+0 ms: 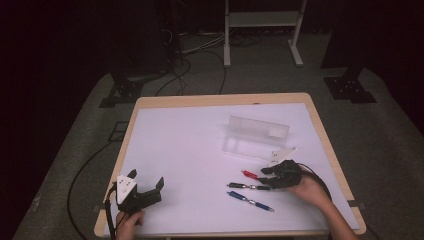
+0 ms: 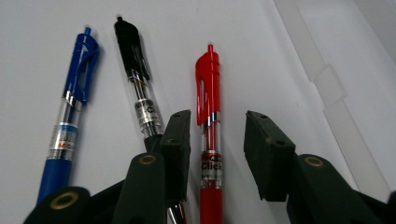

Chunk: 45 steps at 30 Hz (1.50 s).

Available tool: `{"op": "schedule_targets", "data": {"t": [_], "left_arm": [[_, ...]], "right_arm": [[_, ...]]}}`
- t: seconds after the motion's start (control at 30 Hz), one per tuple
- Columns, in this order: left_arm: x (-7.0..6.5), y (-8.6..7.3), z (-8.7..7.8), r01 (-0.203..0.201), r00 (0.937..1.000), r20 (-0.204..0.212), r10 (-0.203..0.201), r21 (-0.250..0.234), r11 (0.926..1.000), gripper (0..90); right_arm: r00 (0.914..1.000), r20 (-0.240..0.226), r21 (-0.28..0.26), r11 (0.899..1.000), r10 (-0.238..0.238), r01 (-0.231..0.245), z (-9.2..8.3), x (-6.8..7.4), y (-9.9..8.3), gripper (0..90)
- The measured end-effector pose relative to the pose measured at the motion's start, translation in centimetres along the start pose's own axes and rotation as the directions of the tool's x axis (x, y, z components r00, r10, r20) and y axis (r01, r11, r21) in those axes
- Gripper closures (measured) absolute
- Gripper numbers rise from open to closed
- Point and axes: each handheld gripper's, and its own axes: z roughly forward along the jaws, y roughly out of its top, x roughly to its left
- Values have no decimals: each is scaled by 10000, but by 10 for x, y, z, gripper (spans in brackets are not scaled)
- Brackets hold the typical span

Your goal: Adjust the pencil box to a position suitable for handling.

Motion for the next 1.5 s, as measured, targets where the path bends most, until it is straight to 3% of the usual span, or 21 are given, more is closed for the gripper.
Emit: {"op": "schedule_targets", "data": {"t": [0.17, 0.53, 0.87, 1.13, 1.5], "left_arm": [[-1, 0, 0, -61, 10000, -35, 61, -16, 10000, 4], [-1, 0, 0, -73, 10000, -35, 73, -3, 10000, 4], [-1, 0, 0, -68, 10000, -44, 68, -22, 10000, 4], [-1, 0, 0, -72, 10000, -54, 72, -9, 10000, 4], [-1, 0, -1, -47, 9999, -95, 47, -31, 10000, 4]], "right_arm": [[10000, 23, 219, 9997, 84, -85, 4, -2, -1, 700], [9997, -247, 336, 9994, 38, -30, 9, -2, -2, 778], [9999, -144, 365, 9993, -56, 61, 9, -2, -1, 786], [9999, -52, -157, 9998, 85, -86, -5, -7, 2, 786], [9995, 265, -567, 9982, -158, 173, -35, -21, 30, 786]]}}
